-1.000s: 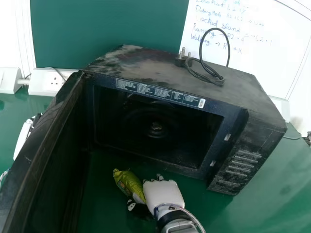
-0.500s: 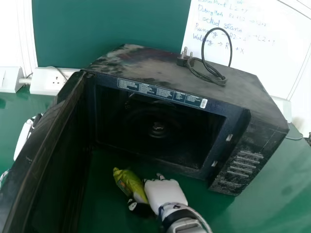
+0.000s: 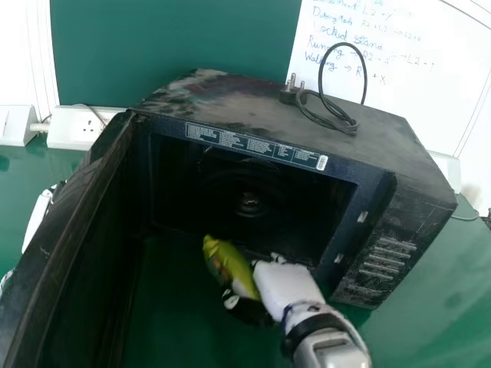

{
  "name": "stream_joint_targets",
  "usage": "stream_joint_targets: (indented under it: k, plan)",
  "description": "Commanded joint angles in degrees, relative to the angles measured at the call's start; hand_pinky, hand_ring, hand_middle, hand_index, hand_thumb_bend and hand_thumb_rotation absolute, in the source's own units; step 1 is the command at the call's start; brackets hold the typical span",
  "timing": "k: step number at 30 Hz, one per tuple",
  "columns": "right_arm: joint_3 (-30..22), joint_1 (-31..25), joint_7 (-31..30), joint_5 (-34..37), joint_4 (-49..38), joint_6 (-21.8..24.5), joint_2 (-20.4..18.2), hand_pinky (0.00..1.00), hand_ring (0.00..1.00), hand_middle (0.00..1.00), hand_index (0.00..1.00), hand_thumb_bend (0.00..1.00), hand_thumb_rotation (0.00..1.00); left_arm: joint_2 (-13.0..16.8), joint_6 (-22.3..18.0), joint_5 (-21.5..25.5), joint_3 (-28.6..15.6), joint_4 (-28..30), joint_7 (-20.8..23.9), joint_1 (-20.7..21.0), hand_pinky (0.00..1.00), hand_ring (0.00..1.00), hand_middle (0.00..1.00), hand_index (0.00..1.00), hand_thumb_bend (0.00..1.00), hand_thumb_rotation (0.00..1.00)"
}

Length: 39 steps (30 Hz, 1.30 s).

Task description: Put biscuit inside oven

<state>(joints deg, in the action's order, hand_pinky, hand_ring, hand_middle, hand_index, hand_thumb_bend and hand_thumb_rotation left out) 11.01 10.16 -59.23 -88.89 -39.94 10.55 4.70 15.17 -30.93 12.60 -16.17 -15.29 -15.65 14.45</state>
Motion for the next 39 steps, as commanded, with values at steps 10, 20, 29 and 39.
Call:
stream_joint_targets:
  k: [10, 20, 29, 39]
  plan:
    - [-3.4, 8.6, -0.9, 0.2, 2.3, 1.2, 0.7, 0.48, 0.43, 0.49, 0.48, 0.53, 0.00, -0.4, 0.1, 0.7, 0.2, 0.2, -0.4, -0.1, 0.31, 0.37, 0.42, 0.48, 0.51, 0.08]
    - [-3.2, 15.7, 6.9, 2.4, 12.0, 1.6, 3.2, 0.50, 0.47, 0.49, 0.48, 0.53, 0.00, -0.8, 0.9, 0.7, 0.2, 1.6, 0.0, -0.7, 0.31, 0.37, 0.42, 0.48, 0.51, 0.07]
    - [-1.3, 21.3, 14.8, 6.2, 22.2, 3.6, 3.8, 0.62, 0.50, 0.52, 0.45, 0.52, 0.00, -0.9, 1.0, 0.5, 0.1, 1.8, 0.0, -0.9, 0.32, 0.37, 0.42, 0.48, 0.51, 0.08]
    - [2.6, 25.3, 25.7, 8.7, 33.8, 4.0, 7.2, 0.60, 0.49, 0.47, 0.49, 0.53, 0.00, -1.1, 1.1, 1.1, 0.1, 2.3, -0.5, -1.1, 0.31, 0.37, 0.41, 0.48, 0.51, 0.07]
